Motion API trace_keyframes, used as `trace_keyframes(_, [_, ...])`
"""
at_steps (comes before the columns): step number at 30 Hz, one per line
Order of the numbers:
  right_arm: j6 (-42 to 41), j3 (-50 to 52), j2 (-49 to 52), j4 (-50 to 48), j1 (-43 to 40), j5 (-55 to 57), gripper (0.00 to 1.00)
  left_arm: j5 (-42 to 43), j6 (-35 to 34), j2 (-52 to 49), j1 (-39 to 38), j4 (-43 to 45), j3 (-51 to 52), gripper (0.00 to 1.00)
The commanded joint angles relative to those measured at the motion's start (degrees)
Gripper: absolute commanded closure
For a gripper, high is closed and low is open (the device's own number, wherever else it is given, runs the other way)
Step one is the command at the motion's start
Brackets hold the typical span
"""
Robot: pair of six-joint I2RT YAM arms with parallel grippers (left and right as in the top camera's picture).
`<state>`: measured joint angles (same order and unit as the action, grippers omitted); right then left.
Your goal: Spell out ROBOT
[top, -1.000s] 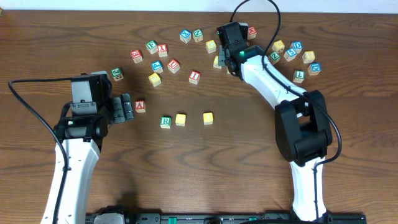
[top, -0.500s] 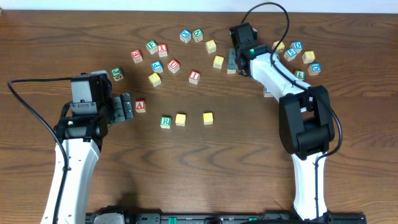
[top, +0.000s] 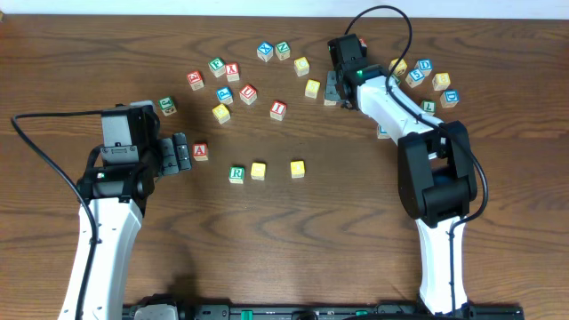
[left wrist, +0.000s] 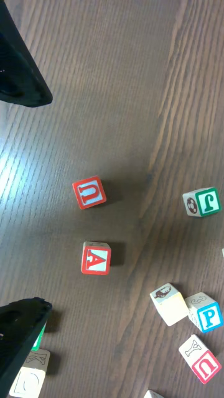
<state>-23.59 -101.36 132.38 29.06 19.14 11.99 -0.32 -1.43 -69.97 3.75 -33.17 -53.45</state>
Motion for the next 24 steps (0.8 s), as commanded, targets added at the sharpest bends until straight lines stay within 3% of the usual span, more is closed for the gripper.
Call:
trace_keyframes(1, [0.72, -3.3, 0.42, 0.28, 0.72, 1.57, 0.84, -0.11, 0.35, -0.02, 0.26, 0.07, -1.64, 0.04])
trace_keyframes(9, [0.96, -5.44, 0.42, 0.61, 1.33, 1.55, 0.85, -0.11, 0.35, -0.02, 0.26, 0.04, -1.64, 0.04])
trace_keyframes(13, [0.96, -5.44, 0.42, 0.94, 1.97, 1.57, 0.92, -0.13, 0.35, -0.02, 0.26, 0.04, -1.64, 0.04])
trace_keyframes(24, [0.92, -5.44, 1.66, 1.66, 2.29, 1.55, 0.94, -0.11, 0.35, -0.02, 0.26, 0.02, -1.64, 0.04])
